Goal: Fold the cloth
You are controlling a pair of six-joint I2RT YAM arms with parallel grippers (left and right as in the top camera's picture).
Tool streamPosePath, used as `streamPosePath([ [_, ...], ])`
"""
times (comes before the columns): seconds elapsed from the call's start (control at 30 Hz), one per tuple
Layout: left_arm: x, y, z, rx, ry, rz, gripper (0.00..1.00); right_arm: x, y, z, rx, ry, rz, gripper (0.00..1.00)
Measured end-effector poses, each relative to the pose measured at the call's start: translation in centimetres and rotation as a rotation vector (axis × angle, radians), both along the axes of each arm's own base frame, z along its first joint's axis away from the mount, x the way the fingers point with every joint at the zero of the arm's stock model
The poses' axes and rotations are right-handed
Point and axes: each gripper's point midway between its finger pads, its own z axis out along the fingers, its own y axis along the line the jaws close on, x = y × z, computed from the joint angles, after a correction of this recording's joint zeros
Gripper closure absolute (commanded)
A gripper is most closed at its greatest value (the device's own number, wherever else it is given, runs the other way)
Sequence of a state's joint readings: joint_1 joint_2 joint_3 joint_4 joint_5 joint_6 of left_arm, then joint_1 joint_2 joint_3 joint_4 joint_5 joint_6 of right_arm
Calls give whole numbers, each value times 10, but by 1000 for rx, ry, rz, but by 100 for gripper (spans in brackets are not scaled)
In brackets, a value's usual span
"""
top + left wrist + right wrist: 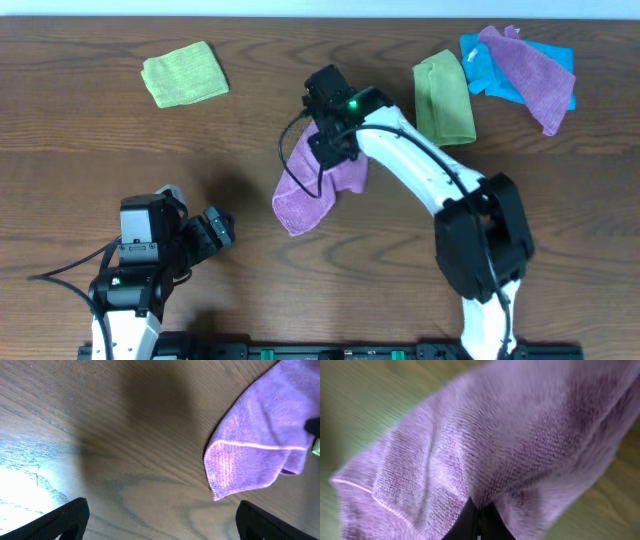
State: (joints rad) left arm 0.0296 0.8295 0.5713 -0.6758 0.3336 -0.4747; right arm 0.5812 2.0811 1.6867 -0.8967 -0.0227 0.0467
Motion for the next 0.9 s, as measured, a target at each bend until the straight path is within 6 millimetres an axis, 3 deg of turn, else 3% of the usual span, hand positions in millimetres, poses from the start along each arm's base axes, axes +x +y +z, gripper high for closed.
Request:
streamPosePath([
  [0.2,0,0,0,0,-1,0,5,1,18,6,34,-39,35,99],
  [0.5,5,0,3,1,-25,0,5,-1,60,16,112,-113,111,98],
  [0.6,6,0,3,1,-27,0,5,-2,68,18,124,-128,134,91],
  [0.7,6,0,4,1,-29,0,5,-1,74,20,135,-148,154,76],
  [0.9,6,0,4,1,-29,0,5,2,95,30,220,-181,190,61],
])
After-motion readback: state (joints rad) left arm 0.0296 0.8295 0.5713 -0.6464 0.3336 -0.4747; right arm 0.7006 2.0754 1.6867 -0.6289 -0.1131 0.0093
